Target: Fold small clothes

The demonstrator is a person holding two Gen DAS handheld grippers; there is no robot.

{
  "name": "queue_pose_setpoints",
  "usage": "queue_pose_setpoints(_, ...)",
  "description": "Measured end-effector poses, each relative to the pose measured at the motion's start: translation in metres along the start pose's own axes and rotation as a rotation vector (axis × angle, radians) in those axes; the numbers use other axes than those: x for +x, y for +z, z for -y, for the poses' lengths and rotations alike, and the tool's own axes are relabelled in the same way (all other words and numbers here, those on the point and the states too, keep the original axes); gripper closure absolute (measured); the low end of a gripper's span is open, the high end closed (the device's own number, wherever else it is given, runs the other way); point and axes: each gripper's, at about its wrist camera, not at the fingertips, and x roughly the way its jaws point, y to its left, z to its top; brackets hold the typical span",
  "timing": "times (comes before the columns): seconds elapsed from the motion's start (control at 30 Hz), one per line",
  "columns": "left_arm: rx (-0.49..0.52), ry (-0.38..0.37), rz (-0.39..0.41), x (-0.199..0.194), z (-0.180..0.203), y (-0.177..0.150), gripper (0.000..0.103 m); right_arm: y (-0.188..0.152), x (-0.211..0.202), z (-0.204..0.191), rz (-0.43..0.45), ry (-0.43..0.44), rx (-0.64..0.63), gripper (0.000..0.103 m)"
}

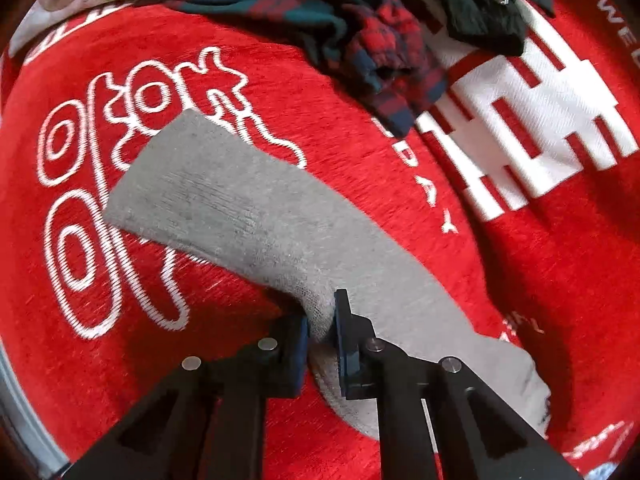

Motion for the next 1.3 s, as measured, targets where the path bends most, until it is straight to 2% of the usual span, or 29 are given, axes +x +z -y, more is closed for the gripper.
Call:
queue_pose_setpoints(0.2,0.097,-0.116,0.028,-0.020,0.021,0.002,0.092,-0.004,0.000,0.008,0.005,0.000,0.031,0.000)
queue_pose_setpoints(0.4,0.294,-0.320,0.031,-0.057,0.095,-0.014,0.092,-0.010,-0.008,0.024,0.028,0.027,0.073,0.000)
queue_pose_setpoints(0.5,0.422,-0.438,0.017,-0.076,0.150,-0.036,0.092,-0.016,-0.016,0.040,0.052,0.035,0.114,0.000)
queue_pose_setpoints(0.63,0.563,-0.573,-0.062,-0.083,0.227,-0.082,0.092,-0.026,-0.030,0.067,0.096,0.029,0.155,0.000)
queue_pose_setpoints(0.77,0.696,-0.617,-0.163,-0.069,0.297,-0.146,0.092,-0.038,-0.040,0.107,0.114,0.021,0.250,0.000)
queue_pose_setpoints(0.83,0.754,-0.608,-0.226,-0.054,0.324,-0.186,0.092,-0.044,-0.042,0.131,0.123,0.018,0.289,0.000)
queue_pose_setpoints(0.97,0.876,-0.510,-0.329,-0.013,0.361,-0.261,0.092,-0.052,-0.035,0.175,0.112,0.015,0.353,0.000)
queue_pose_setpoints(1.07,0.955,-0.402,-0.376,0.012,0.369,-0.303,0.091,-0.064,-0.025,0.204,0.093,0.007,0.405,0.000)
queue_pose_setpoints(1.13,0.971,-0.352,-0.396,0.018,0.368,-0.313,0.090,-0.070,-0.020,0.219,0.077,0.009,0.434,0.000)
queue_pose_setpoints(1.2,0.980,-0.306,-0.380,0.017,0.362,-0.314,0.074,-0.073,-0.017,0.232,0.063,0.009,0.452,0.000)
queue_pose_setpoints(1.23,0.987,-0.270,-0.351,0.013,0.360,-0.313,0.053,-0.074,-0.016,0.236,0.061,0.004,0.454,0.000)
queue_pose_setpoints(1.27,0.992,-0.244,-0.324,0.010,0.356,-0.312,0.040,-0.073,-0.017,0.239,0.060,0.000,0.454,0.000)
queue_pose_setpoints(1.3,0.993,-0.232,-0.300,0.004,0.353,-0.306,0.040,-0.072,-0.019,0.240,0.063,-0.002,0.452,0.000)
